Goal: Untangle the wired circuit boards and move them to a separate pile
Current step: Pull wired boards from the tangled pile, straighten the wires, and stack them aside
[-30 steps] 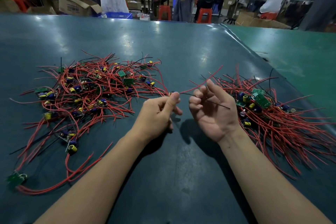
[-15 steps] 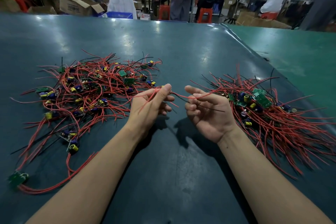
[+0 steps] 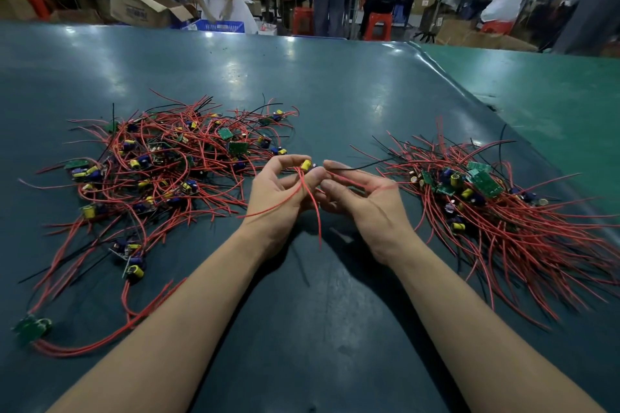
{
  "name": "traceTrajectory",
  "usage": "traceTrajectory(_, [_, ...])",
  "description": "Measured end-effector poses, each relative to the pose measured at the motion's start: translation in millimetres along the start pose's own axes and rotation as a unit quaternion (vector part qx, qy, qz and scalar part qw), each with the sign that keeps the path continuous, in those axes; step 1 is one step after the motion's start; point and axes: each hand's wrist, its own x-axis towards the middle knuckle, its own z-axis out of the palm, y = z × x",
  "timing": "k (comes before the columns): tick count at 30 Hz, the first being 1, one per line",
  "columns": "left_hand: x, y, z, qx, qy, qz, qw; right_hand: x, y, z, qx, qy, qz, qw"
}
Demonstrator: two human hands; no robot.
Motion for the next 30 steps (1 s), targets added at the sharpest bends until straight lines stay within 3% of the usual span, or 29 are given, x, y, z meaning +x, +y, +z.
traceTrajectory(4, [-1,1,0,0.04,0.002,0.0,0.999,-3,-3,0,-0.066,0.029,-0.025,0.997])
traceTrajectory(15, [-1,0,-1,0.071,-0.037,0.016,0.997,0,-2,-4,-0.107,0.095,-0.019,0.989])
traceTrajectory(23, [2,-3,0,0.034,-0.025,0.043,0.998,10,-3,-2,-0.07,0.184,-0.099,0.975])
traceTrajectory(30, [1,3,-1,-0.003,-0.024,0.057,0.998,18,-10,-17,0.018,0.296,-0.105,0.949])
